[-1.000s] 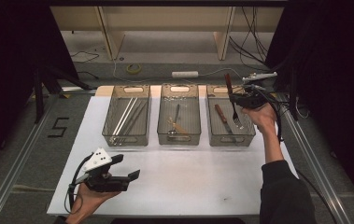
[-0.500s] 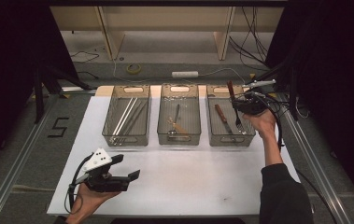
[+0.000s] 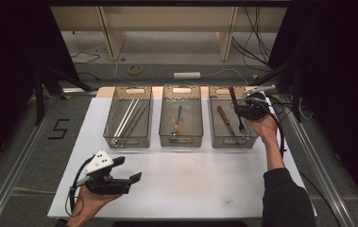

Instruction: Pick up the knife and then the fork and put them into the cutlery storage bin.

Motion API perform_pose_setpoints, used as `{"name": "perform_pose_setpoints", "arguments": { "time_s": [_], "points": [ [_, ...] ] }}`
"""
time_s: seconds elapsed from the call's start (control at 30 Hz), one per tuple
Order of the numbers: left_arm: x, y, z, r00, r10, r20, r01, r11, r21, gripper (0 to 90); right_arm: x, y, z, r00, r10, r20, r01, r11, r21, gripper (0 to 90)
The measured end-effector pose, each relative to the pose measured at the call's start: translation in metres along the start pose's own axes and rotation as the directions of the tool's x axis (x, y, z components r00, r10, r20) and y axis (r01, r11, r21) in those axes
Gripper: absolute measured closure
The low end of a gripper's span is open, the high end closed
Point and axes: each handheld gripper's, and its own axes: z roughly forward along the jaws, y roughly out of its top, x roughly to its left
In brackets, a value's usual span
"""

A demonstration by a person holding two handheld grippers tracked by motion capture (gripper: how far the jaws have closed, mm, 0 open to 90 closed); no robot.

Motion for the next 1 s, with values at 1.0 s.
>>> {"name": "perform_pose_setpoints", "arguments": {
  "time_s": [1.0],
  "points": [
    [0.000, 0.000, 0.000, 1.0000, 0.000, 0.001, 0.000, 1.0000, 0.000, 15.6, 0.012, -0.007, 0.023, 0.9993, -0.033, -0.016, 0.035, 0.991, 0.131, 76.4]
  ]
}}
